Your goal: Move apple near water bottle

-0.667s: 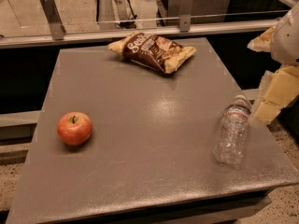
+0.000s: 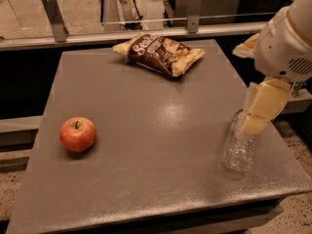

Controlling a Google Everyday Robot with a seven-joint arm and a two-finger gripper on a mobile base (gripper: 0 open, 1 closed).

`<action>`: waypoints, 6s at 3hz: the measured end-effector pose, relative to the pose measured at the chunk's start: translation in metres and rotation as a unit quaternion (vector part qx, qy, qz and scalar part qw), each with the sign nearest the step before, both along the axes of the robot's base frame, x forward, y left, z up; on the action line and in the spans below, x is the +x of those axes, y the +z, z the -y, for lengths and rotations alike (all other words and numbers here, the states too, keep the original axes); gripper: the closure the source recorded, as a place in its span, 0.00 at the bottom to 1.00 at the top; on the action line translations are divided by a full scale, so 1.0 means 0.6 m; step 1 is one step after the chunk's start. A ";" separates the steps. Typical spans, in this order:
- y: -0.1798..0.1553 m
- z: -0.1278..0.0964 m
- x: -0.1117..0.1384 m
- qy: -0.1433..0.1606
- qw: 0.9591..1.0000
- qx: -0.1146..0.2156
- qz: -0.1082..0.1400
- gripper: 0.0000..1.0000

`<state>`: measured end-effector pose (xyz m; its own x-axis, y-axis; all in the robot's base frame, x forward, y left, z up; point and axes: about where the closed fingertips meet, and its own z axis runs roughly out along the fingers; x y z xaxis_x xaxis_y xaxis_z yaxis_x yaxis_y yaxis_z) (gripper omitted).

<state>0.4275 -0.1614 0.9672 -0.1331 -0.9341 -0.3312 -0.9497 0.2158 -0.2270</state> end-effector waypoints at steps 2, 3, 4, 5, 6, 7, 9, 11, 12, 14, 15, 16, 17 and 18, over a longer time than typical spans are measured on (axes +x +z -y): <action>-0.058 -0.139 -0.029 0.076 0.997 0.014 -0.018 0.00; -0.090 -0.213 -0.038 0.100 0.994 0.037 -0.031 0.00; -0.115 -0.296 -0.036 0.126 0.989 0.069 -0.036 0.00; -0.135 -0.368 -0.027 0.142 0.984 0.098 -0.043 0.00; -0.150 -0.428 -0.020 0.150 0.980 0.125 -0.050 0.00; -0.165 -0.474 -0.010 0.151 0.977 0.144 -0.053 0.00; -0.193 -0.531 0.007 0.138 0.975 0.162 -0.067 0.38; -0.180 -0.530 0.015 0.117 0.974 0.175 -0.078 0.85; -0.139 -0.438 0.059 0.094 0.981 0.164 -0.046 1.00; -0.142 -0.192 0.152 0.036 0.997 0.072 -0.012 1.00; -0.159 -0.099 0.176 0.002 0.999 0.041 -0.013 1.00; -0.159 -0.020 0.188 -0.029 0.999 0.021 -0.010 1.00; -0.162 0.031 0.185 -0.051 0.998 0.014 -0.015 1.00; -0.171 0.062 0.178 -0.064 0.997 0.012 -0.029 0.82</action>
Offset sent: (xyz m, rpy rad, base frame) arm -0.0304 0.1352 -0.0681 0.0657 0.0934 0.2270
